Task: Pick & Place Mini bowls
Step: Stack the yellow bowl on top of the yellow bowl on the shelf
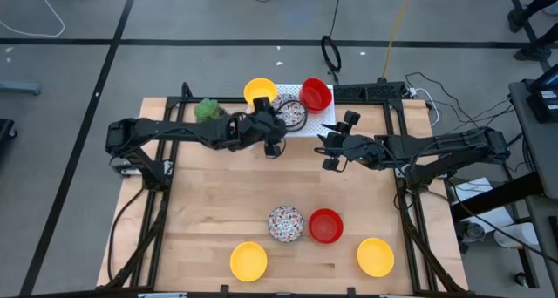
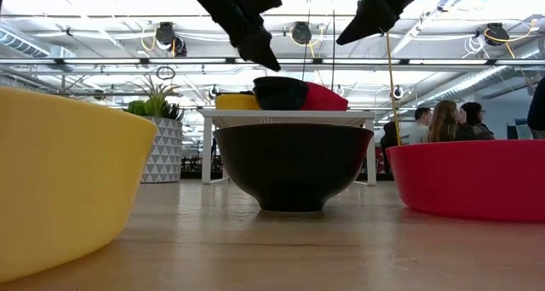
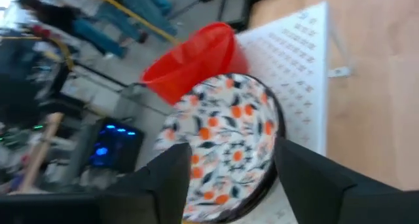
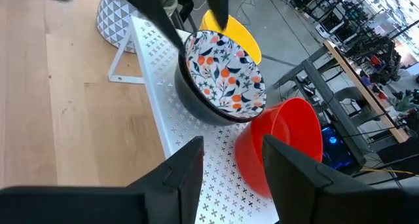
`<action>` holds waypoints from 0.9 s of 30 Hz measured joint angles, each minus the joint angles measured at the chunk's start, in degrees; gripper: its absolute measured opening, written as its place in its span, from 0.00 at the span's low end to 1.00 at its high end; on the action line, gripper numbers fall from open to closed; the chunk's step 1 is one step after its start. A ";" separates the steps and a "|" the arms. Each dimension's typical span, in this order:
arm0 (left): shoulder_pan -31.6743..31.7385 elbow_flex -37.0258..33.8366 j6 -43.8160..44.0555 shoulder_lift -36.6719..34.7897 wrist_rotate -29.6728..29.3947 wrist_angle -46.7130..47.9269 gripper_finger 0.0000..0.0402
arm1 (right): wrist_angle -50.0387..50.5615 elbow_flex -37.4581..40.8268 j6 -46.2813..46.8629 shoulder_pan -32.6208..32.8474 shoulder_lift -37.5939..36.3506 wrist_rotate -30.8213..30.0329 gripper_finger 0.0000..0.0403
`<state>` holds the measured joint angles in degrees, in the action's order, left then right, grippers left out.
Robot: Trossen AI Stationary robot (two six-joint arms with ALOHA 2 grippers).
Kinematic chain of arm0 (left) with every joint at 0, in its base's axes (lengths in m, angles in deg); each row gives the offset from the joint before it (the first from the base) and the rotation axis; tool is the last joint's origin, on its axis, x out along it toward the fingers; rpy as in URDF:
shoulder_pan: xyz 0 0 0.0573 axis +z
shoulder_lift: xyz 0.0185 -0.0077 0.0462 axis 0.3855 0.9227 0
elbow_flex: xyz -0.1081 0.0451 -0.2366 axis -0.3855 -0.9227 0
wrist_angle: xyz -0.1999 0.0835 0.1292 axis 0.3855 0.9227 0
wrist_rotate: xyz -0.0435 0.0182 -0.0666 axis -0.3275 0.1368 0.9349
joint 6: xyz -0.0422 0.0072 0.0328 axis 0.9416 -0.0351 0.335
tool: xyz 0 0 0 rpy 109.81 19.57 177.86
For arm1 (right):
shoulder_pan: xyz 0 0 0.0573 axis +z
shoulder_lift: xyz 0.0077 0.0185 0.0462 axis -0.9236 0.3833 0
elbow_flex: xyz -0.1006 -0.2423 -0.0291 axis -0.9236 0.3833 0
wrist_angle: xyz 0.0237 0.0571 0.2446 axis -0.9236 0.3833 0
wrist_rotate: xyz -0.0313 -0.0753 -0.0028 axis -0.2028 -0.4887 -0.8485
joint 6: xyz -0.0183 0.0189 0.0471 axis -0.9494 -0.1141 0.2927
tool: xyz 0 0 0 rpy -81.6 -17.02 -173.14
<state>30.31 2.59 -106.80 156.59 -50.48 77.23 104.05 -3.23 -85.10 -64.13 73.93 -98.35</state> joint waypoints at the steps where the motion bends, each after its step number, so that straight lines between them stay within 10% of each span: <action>1: -0.62 0.00 0.01 -0.36 -1.79 -0.13 0.57 | -0.43 0.00 0.00 -0.04 0.00 -0.02 0.35; 7: -4.17 0.02 3.31 -5.09 -10.34 7.78 0.58 | -7.90 0.00 0.22 -2.04 0.00 0.13 0.35; 17: -3.30 0.00 24.01 -18.51 0.21 24.07 0.45 | -21.37 0.00 6.56 -10.77 0.67 0.85 0.35; 27: -3.05 0.02 21.30 -28.60 2.77 33.06 0.33 | -44.37 0.00 14.51 -27.98 12.59 27.45 0.35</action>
<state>27.25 2.61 -85.50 127.99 -47.71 110.28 59.68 -3.23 -70.59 -92.11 86.52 -70.91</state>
